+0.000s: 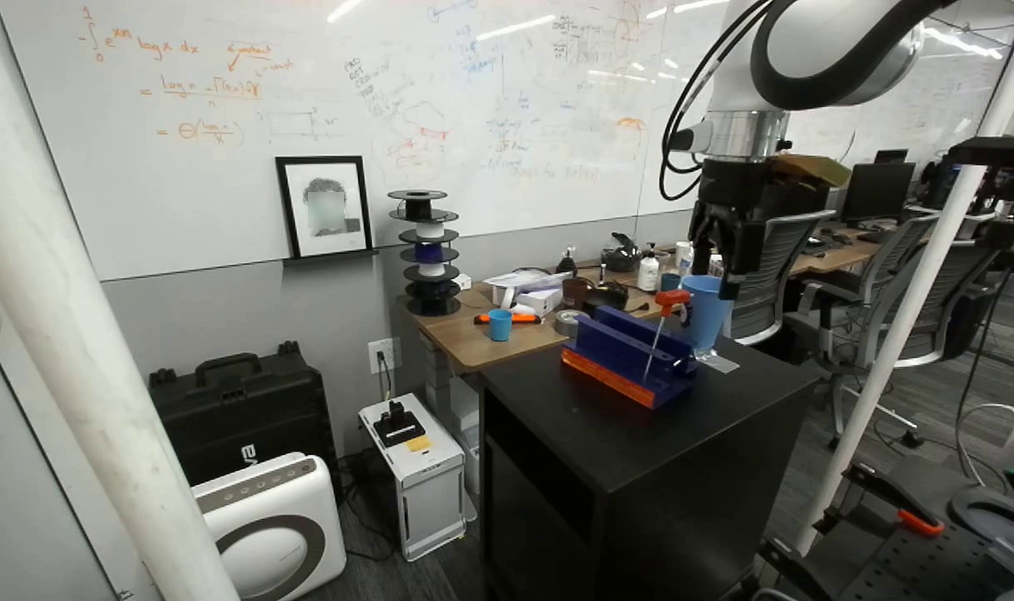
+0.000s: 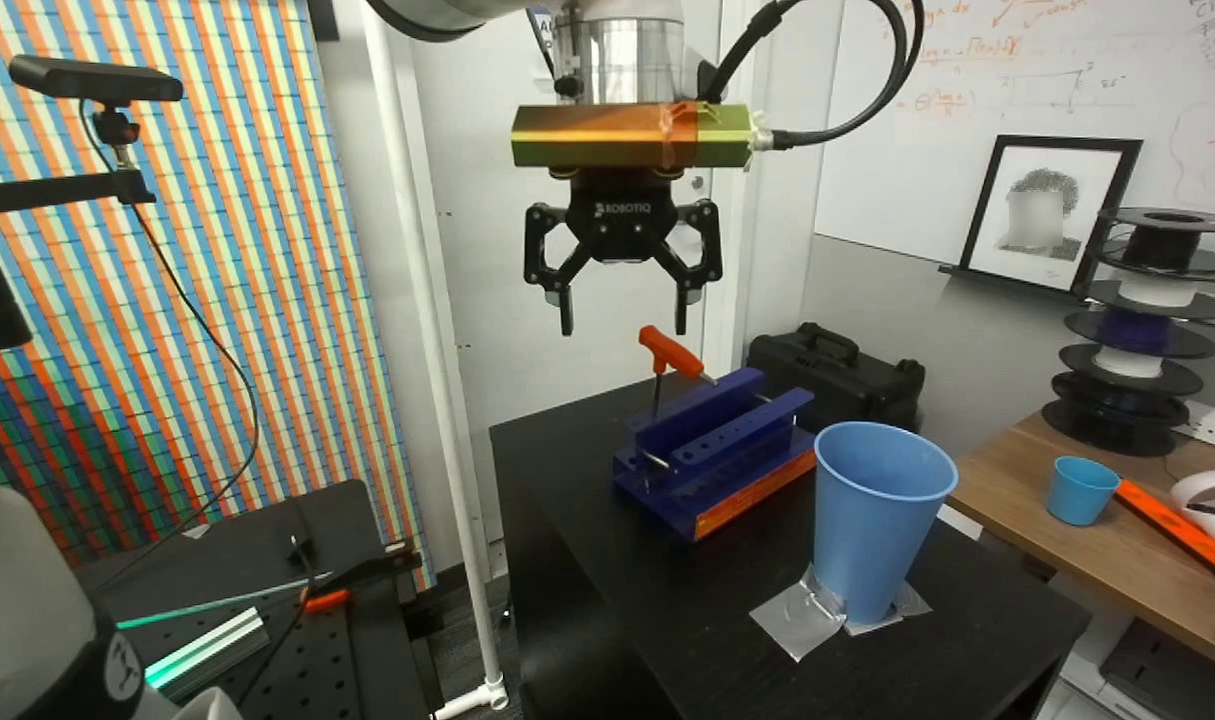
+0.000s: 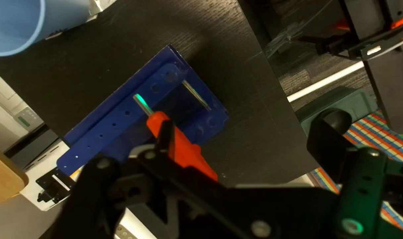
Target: Place the orange wrench inside the large blue cup on the right
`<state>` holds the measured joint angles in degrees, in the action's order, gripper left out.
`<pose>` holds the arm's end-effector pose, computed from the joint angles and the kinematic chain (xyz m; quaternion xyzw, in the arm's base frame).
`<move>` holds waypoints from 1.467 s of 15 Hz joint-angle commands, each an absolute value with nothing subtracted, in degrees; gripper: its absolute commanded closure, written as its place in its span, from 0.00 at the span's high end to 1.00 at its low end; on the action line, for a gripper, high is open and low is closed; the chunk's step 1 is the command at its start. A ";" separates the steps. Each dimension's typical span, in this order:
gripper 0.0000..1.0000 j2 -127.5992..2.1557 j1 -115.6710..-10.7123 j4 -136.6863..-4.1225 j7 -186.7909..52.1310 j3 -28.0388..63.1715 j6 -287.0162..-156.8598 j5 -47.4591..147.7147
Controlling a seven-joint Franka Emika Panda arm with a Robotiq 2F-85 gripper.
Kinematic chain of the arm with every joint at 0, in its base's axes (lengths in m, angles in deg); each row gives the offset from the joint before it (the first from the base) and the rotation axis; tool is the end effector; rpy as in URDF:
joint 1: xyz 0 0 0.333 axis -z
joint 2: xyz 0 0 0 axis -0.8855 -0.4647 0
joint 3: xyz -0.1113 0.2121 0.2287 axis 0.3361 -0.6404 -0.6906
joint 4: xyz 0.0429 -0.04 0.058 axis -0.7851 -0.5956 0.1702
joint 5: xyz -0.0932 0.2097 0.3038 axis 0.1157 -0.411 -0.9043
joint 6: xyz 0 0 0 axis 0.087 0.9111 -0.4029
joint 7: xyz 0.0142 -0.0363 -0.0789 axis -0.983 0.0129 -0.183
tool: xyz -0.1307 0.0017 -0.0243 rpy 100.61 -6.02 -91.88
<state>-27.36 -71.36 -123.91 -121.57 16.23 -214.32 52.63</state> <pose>0.4028 0.0406 0.3819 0.8679 0.4959 -0.0117 0.0281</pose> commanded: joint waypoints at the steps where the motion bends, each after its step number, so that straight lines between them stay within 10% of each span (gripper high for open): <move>1: 1.00 -30.07 -70.41 -121.97 -124.87 16.03 -216.85 54.88; 8: 1.00 -37.16 -69.60 -117.57 -127.24 15.47 -221.92 55.01; 9: 0.75 -38.19 -69.55 -116.74 -127.50 15.35 -222.22 54.92; 17: 0.18 -44.03 -69.59 -112.07 -134.55 14.03 -220.17 50.37; 22: 0.14 -44.51 -69.17 -110.67 -137.43 13.13 -216.75 48.32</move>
